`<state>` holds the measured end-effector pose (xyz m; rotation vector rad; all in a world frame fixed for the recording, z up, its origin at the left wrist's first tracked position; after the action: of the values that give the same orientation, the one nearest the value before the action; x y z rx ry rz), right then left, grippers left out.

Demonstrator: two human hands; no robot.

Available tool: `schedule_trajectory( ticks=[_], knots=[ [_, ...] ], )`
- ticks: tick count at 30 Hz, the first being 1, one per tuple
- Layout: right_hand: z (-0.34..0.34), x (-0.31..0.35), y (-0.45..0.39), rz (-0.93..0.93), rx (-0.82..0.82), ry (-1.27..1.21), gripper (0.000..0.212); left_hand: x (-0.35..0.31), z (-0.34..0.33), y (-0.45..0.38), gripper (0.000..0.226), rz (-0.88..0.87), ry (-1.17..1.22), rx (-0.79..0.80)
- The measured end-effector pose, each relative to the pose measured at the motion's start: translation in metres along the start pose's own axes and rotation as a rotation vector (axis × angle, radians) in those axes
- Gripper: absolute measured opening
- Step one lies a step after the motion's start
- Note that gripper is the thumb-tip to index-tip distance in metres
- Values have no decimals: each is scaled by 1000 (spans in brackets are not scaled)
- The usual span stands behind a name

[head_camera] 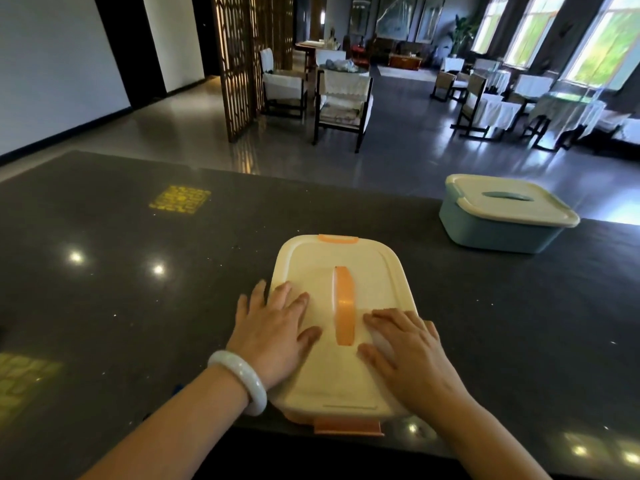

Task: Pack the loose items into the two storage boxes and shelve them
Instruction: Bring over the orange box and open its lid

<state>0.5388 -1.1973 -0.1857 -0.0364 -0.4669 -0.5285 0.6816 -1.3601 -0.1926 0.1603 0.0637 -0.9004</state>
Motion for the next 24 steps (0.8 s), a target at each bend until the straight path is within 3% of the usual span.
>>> schedule_trajectory(
  ticks=[3,6,11,16,20,24],
  knots=[
    [9,6,-7,48,-21,72,49,-9,19,-25,67,-62,-45,-67],
    [24,7,-34,53,-108,-37,33,-15,30,-59,70,-105,-101,-8],
    [32,1,-114,33,-182,-144,47,-5,11,-76,72,-91,-98,167],
    [25,-1,-180,4,-33,-101,56,-5,4,-78,70,-69,-49,131],
    [22,-4,-197,-77,-5,-315,32,-3,-3,-82,69,-78,-9,100],
    [20,-8,-202,-49,6,-318,19,-2,-8,-85,70,-71,2,78]
  ],
)
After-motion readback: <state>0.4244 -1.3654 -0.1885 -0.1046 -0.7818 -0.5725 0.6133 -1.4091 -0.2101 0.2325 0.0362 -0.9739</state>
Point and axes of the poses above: each hand's wrist, its own y-axis away from the middle knuckle, its own z-axis out of the back of the hand, x = y × z, the point moved 4 cm from there along -y, towards the middle knuckle, and after that the axes turned 5 degrees about -y, right-handed, at the moved point
